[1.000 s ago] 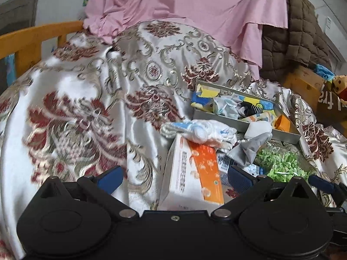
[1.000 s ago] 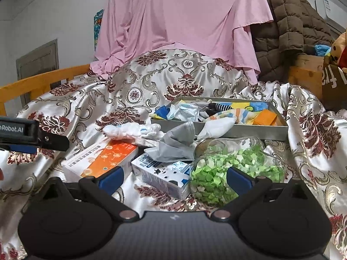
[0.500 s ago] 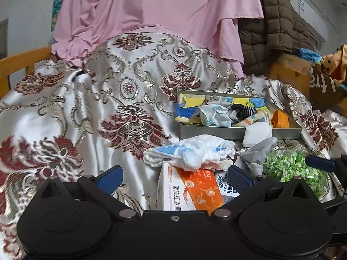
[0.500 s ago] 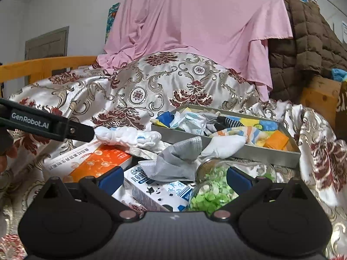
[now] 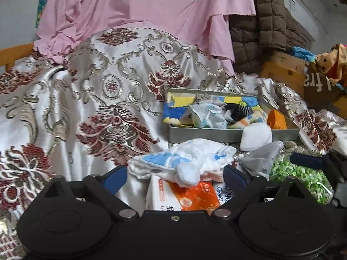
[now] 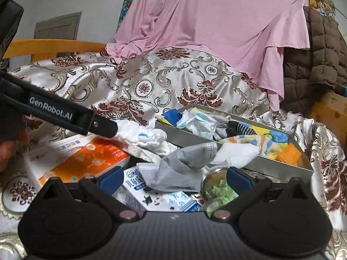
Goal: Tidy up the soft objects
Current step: 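Grasp the white-blue cloth with the left tool while the right tool grasps the grey sock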
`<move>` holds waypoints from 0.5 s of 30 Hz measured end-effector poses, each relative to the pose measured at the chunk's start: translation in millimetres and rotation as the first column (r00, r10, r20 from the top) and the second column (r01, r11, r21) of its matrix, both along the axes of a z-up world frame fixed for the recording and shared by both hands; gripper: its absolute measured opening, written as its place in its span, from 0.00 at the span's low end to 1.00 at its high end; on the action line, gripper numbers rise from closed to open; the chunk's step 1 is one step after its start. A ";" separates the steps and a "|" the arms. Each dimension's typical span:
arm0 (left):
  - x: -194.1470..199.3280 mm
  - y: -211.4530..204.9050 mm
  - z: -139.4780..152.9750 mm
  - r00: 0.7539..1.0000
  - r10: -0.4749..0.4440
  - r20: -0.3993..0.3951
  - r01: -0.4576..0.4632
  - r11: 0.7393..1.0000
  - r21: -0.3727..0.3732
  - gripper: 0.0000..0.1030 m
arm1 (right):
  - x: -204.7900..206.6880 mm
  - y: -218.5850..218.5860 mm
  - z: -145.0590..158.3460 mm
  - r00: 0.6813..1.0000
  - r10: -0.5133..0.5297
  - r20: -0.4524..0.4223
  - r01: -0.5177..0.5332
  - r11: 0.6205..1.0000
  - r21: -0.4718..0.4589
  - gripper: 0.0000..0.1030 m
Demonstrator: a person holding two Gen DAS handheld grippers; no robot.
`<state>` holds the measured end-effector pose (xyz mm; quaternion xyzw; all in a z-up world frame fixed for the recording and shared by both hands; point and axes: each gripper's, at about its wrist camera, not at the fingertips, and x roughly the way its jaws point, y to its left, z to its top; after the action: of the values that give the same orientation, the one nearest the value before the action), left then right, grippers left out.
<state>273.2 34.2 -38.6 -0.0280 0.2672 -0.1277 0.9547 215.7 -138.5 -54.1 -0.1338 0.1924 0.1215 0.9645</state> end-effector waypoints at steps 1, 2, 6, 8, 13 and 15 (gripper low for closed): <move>-0.4 -1.2 -1.3 1.000 -0.009 0.003 0.009 1.000 0.001 0.84 | 3.0 0.1 -0.3 1.000 -0.001 0.002 0.001 1.000 0.002 0.99; -0.8 -2.7 -2.5 1.000 -0.020 0.008 0.020 1.000 0.007 0.83 | 6.2 -0.1 -0.9 1.000 -0.004 0.005 0.004 1.000 0.003 0.99; -3.0 -10.2 -6.4 0.997 -0.065 0.032 0.063 0.997 0.047 0.76 | 19.2 0.0 -3.4 1.000 -0.002 -0.022 0.002 1.000 -0.004 0.95; -1.5 -14.0 -8.2 0.996 -0.082 0.042 0.079 0.994 0.072 0.74 | 24.9 0.5 -5.1 0.999 -0.002 -0.034 0.002 1.000 -0.007 0.92; 8.8 -16.6 -12.5 0.994 -0.105 0.026 0.103 0.991 0.084 0.58 | 34.8 2.5 -7.4 0.999 -0.003 -0.049 0.002 1.000 -0.019 0.83; 12.0 -16.8 -12.3 0.994 -0.111 0.023 0.109 0.991 0.083 0.55 | 37.4 2.3 -8.7 0.998 -0.004 -0.056 0.003 1.000 -0.015 0.80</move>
<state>285.3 17.4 -50.9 0.0277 0.2600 -0.1694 0.9502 253.0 -136.3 -62.8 -0.1373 0.2205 0.1218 0.9580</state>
